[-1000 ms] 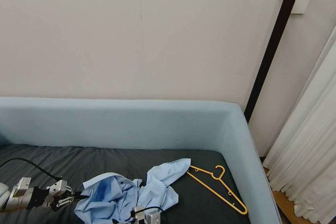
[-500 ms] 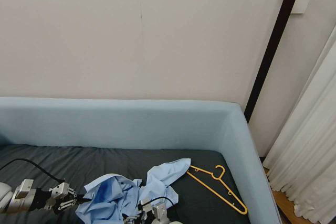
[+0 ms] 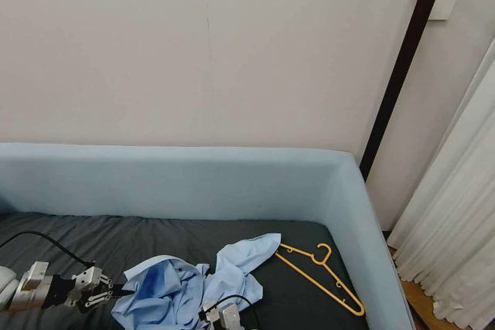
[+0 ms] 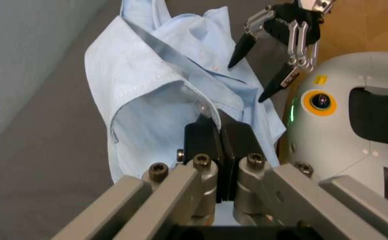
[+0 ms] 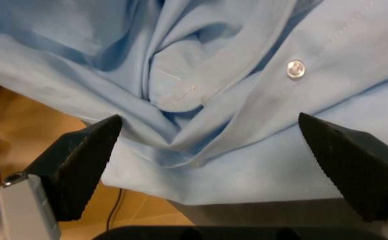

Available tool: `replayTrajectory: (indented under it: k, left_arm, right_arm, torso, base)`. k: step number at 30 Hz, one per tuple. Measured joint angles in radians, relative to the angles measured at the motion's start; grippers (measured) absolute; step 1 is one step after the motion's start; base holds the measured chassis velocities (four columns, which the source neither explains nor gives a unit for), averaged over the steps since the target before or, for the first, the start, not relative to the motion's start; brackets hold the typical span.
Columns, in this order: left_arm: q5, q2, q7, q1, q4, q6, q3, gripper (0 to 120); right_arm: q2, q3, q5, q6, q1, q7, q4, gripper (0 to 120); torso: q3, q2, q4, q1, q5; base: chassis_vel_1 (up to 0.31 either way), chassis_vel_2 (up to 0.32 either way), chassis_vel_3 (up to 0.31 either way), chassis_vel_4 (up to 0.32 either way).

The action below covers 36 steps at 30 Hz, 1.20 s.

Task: Pick up the clothes from the sofa and hang them on the clothes hanger.

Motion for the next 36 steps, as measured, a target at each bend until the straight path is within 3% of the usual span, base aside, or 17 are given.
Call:
replayTrajectory:
  k: [7,14,26,36]
  left_arm:
    - [0.009,-0.011,0.0,0.012,-0.001,-0.009,-0.02,0]
    - [0.015,-0.014,0.0,0.021,0.006,-0.019,-0.033,0]
    - [0.014,0.0,0.0,0.023,0.001,-0.021,-0.044,0]
    - [0.013,-0.002,-0.001,0.022,-0.003,-0.021,-0.045,0]
  right_arm:
    - [0.007,0.003,0.114,-0.037,0.048,-0.066,0.002,100]
    - [0.044,0.005,0.132,-0.025,0.054,-0.098,-0.029,100]
    - [0.07,0.01,0.164,-0.092,0.057,0.003,-0.046,100]
    - [0.094,0.025,0.199,-0.111,0.062,0.004,-0.075,100]
  torso:
    - [0.0,0.0,-0.0001,0.0,0.0]
    - [0.0,0.0,0.0001,0.0,0.0]
    - [0.0,0.0,0.0,0.0,0.0]
    - [0.0,0.0,0.0,0.0,0.0]
  base:
    - [0.0,0.0,0.0,0.0]
    - [0.0,0.0,0.0,0.0]
    - [0.0,0.0,0.0,0.0]
    - [0.0,0.0,0.0,0.0]
